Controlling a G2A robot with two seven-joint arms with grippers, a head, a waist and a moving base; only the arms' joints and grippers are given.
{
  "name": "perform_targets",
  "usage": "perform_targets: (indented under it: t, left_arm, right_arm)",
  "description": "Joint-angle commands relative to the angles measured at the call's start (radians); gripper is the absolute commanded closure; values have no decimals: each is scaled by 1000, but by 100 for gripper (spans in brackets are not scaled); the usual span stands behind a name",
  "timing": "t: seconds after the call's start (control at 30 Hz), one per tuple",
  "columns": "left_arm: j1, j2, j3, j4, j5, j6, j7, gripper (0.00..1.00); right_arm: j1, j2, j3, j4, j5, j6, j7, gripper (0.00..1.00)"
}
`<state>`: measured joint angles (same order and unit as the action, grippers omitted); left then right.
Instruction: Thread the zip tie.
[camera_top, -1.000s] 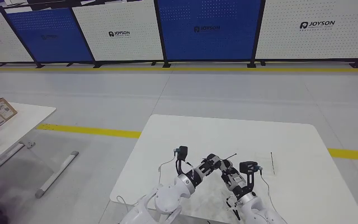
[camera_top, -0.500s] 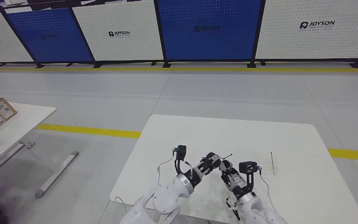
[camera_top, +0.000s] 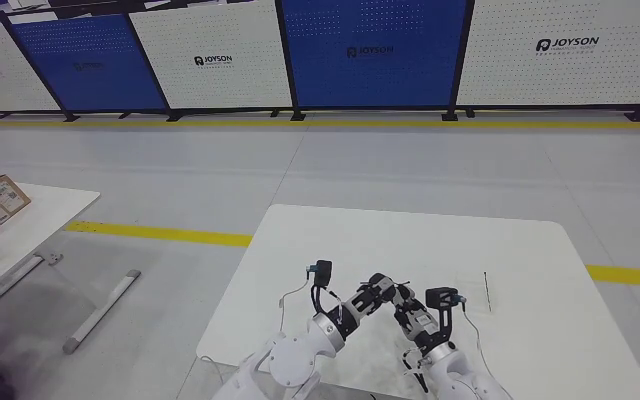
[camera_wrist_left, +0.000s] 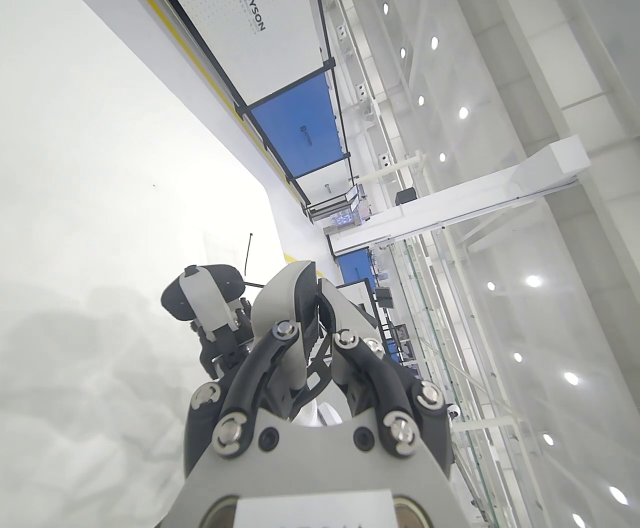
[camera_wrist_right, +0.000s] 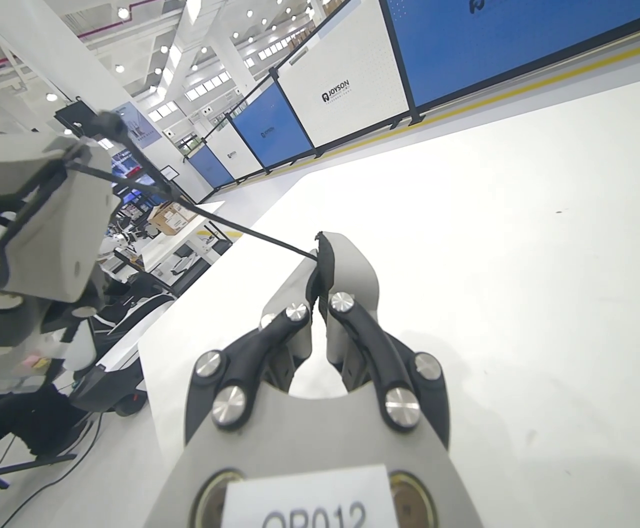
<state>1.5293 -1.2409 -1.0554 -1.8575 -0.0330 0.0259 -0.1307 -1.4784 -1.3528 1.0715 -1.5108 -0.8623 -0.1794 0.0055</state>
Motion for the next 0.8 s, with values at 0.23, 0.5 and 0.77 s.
perform_targets:
  t: [0.23, 0.5, 0.77]
  left_arm:
    - [13, 4, -7, -14, -3, -27, -20, 100]
    - [20, 7, -9, -19, -1, -42, -26, 100]
    - [24, 8, -10, -22, -4, -59, -27, 100]
  right_arm:
    - [1, -1, -4, -1, -4, 5, 2, 100]
    - [1, -1, -5, 1, -5, 7, 2, 100]
    - [3, -2, -8, 5, -1, 5, 3, 100]
